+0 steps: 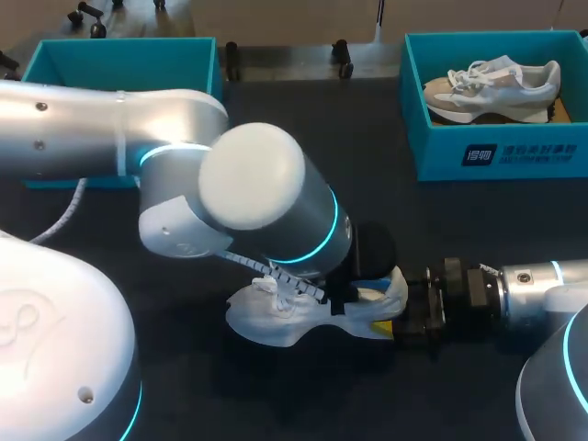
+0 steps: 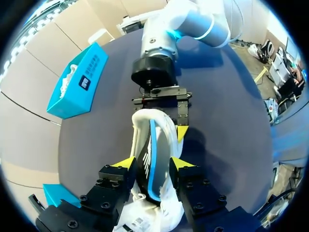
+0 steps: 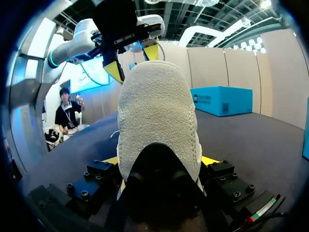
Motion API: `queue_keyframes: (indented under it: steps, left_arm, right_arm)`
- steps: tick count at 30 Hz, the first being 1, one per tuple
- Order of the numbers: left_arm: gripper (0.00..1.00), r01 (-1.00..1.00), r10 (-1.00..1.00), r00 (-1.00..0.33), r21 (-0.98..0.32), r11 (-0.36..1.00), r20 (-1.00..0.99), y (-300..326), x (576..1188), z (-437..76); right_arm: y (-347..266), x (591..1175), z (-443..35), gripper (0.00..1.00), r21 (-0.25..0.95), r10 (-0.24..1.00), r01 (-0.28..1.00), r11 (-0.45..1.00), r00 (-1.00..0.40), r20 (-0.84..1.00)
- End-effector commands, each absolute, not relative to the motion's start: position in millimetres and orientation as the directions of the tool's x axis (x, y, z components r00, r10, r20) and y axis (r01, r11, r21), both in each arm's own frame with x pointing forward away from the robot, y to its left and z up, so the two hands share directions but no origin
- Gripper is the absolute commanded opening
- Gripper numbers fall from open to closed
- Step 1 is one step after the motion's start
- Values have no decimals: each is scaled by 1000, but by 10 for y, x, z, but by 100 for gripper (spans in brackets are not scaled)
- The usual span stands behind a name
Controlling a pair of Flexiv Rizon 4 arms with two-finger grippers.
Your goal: Take the shoe out of the shoebox, open the shoe tongue, remove and reinsert the insole, then place the shoe into the shoebox
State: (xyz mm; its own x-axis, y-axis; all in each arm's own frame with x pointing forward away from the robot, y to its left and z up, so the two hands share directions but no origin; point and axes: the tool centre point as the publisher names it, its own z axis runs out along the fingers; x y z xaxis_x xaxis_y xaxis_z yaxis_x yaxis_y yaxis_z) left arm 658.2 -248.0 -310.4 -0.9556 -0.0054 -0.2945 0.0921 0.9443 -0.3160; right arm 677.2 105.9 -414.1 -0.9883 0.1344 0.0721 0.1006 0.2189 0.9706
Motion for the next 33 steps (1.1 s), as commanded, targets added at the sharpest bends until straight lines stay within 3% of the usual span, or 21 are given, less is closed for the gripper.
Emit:
queue_keyframes:
  steps: [1,5,6,8,9,33]
  left_arm:
    - [44,90,-5,-955,-302,949,-298,-2570,6603,-3171]
    - [42,77,-14,-954,-287,955,-301,-2587,6645,-3211]
    - [36,74,-17,-953,-286,955,-302,-2589,6649,-3217]
    - [20,63,-31,-951,-290,955,-308,-2585,6655,-3220]
    - [0,58,-37,-950,-294,954,-310,-2578,6659,-3218]
    - [0,-112,-292,-877,-427,897,-382,-2431,6661,-3102]
  right_arm:
    - [1072,6767,-4129,0,970,137,102,222,-988,72]
    - [1072,6767,-4129,0,970,137,102,222,-988,72]
    - [1072,6767,-4129,0,970,137,102,222,-988,72]
    - [1072,6767,-4129,0,970,137,102,222,-988,72]
    - [1072,6767,-4129,0,970,137,102,222,-988,72]
    - [1072,6767,-4129,0,970,137,102,222,-988,72]
